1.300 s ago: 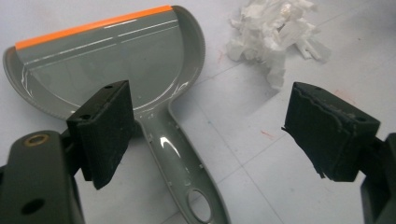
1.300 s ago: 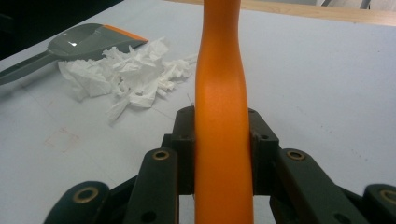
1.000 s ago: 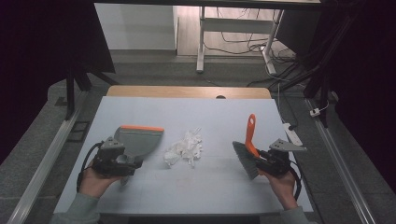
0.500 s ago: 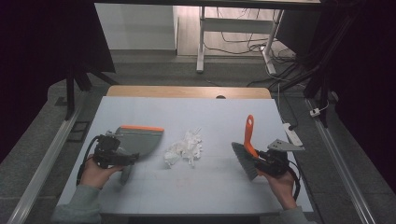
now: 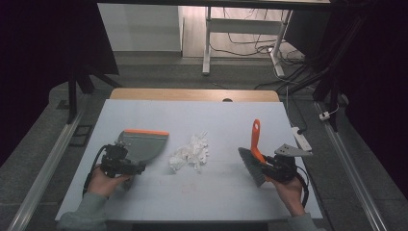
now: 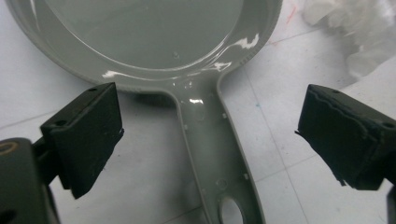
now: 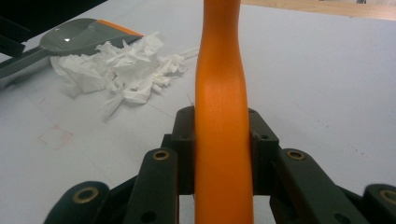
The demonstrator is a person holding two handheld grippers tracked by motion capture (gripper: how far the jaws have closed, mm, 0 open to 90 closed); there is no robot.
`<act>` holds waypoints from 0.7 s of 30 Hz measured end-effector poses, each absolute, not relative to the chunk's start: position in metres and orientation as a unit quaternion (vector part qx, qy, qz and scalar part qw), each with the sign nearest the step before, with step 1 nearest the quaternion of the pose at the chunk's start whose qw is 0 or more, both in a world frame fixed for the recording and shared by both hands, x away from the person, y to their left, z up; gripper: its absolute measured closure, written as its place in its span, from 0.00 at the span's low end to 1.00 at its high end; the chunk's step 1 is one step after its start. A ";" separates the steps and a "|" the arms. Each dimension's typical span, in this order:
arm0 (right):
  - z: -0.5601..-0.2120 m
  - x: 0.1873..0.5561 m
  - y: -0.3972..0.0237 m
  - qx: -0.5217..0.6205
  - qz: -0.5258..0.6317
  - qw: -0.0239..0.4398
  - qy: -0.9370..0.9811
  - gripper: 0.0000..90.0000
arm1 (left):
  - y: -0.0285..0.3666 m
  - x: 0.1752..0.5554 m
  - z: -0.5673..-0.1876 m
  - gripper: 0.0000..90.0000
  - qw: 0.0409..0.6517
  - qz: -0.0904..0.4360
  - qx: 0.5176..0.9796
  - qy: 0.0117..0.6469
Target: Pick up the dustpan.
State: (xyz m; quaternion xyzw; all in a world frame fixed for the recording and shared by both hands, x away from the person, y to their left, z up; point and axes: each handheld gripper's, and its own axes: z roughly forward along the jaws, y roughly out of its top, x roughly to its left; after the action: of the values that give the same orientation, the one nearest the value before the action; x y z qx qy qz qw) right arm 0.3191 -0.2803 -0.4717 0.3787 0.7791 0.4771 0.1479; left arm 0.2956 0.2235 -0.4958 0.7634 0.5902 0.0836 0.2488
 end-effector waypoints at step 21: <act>-0.471 0.318 -0.280 0.381 0.478 0.153 0.777 0.78 | 0.228 0.292 -0.511 0.17 0.267 0.106 0.730 0.620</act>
State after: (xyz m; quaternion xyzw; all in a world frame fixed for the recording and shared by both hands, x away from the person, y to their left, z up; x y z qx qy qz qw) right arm 0.3183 -0.2800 -0.4715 0.3807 0.7767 0.4781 0.1525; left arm 0.2918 0.2283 -0.5108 0.7304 0.6197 0.1058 0.2671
